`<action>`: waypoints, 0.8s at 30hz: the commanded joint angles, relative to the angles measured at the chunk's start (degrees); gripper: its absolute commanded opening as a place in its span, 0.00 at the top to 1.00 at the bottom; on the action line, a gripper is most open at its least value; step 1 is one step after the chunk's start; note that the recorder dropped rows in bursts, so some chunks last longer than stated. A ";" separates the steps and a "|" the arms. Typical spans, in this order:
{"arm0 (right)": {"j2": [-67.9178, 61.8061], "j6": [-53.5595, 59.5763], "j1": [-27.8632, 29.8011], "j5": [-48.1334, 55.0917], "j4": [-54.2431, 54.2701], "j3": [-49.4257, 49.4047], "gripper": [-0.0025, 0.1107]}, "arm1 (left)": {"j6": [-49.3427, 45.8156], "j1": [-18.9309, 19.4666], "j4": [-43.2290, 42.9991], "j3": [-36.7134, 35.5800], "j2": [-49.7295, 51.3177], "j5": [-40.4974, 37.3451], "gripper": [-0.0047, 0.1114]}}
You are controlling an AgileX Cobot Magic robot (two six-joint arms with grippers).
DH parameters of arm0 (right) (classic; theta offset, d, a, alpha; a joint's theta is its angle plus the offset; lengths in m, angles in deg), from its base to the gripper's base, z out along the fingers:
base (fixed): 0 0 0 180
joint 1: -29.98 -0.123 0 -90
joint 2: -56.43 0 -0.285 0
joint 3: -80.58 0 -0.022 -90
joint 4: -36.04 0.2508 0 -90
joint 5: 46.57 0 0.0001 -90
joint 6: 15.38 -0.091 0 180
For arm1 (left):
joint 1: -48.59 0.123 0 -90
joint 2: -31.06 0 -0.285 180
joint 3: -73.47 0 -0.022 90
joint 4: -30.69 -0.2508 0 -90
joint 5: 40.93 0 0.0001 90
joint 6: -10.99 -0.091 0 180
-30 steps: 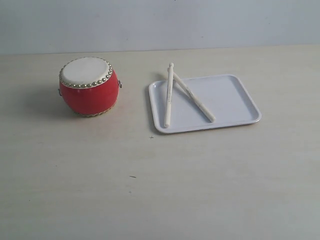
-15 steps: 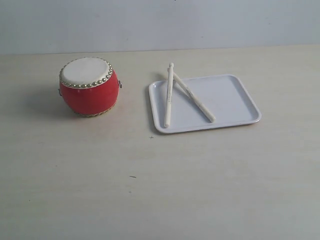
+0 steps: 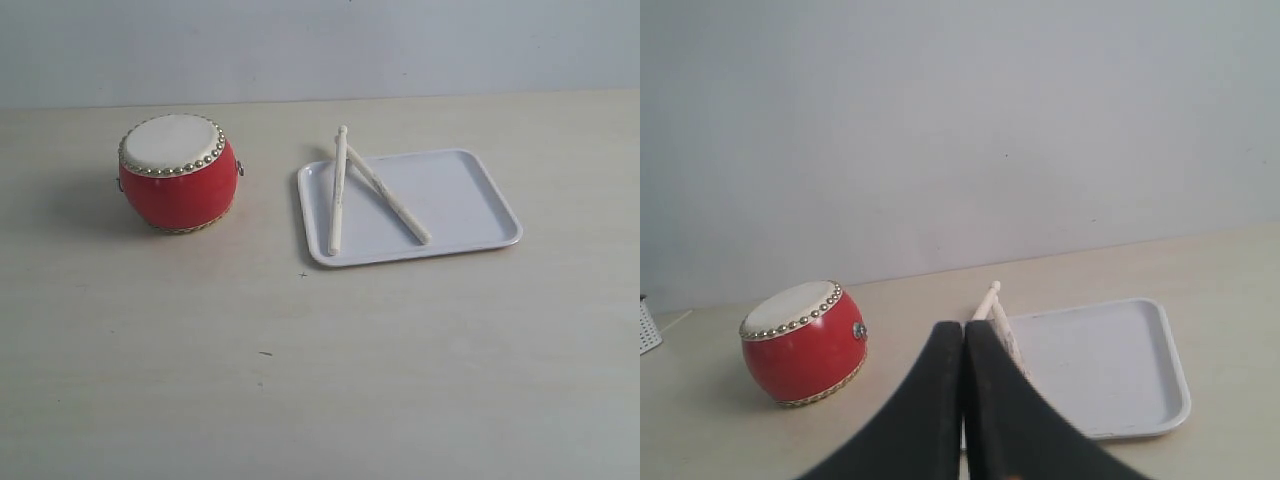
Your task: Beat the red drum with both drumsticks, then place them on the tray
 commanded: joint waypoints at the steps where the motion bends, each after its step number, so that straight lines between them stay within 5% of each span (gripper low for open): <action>1: 0.22 0.39 -0.02 0.33 -0.33 -0.25 0.98 | 1.14 0.27 -2.28 -0.18 -0.23 -0.87 0.96; 12: 0.22 0.39 -0.02 0.33 -0.23 -0.25 0.98 | -9.88 0.27 -1.47 -0.18 -0.23 -6.13 0.96; 24: 0.22 0.39 -0.02 0.33 -0.23 -0.25 0.98 | -10.02 -0.58 -1.32 -0.18 -0.23 -7.36 0.96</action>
